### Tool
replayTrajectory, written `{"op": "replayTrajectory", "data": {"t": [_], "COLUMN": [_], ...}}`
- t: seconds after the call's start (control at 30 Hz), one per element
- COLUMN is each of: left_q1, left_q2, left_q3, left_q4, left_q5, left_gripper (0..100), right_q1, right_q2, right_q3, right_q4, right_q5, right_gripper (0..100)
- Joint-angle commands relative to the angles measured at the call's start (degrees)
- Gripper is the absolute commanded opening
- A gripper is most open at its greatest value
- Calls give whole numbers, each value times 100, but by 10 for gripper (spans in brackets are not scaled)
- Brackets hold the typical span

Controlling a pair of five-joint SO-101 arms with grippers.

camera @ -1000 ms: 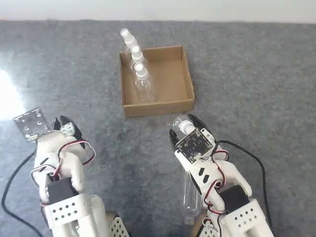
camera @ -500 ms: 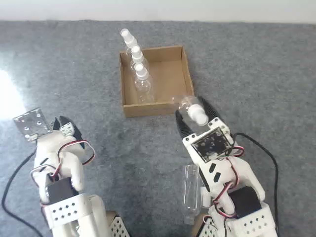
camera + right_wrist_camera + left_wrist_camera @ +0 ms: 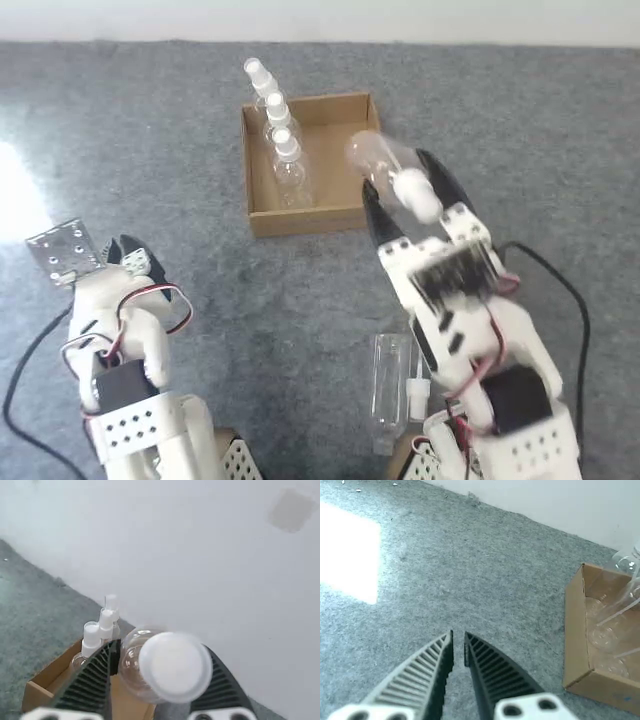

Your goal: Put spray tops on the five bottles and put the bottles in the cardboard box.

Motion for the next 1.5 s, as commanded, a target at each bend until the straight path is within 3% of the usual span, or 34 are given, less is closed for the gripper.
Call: {"op": "replayTrajectory", "data": {"t": [0.0,0.9,1.47], "left_q1": [9,9,9], "left_q2": [-79,-79,-70], "left_q3": [-31,-31,-31], "left_q4": [-185,-185,-185], "left_q5": [18,18,-149], "left_gripper": [38,38,38], "right_q1": [57,382,382], "right_q2": [919,6536,8585], "right_q3": [-835,-4554,-6075], "right_q4": [-13,-48,-48], "right_q5": [53,-404,-404], "right_gripper": [31,32,32]}}
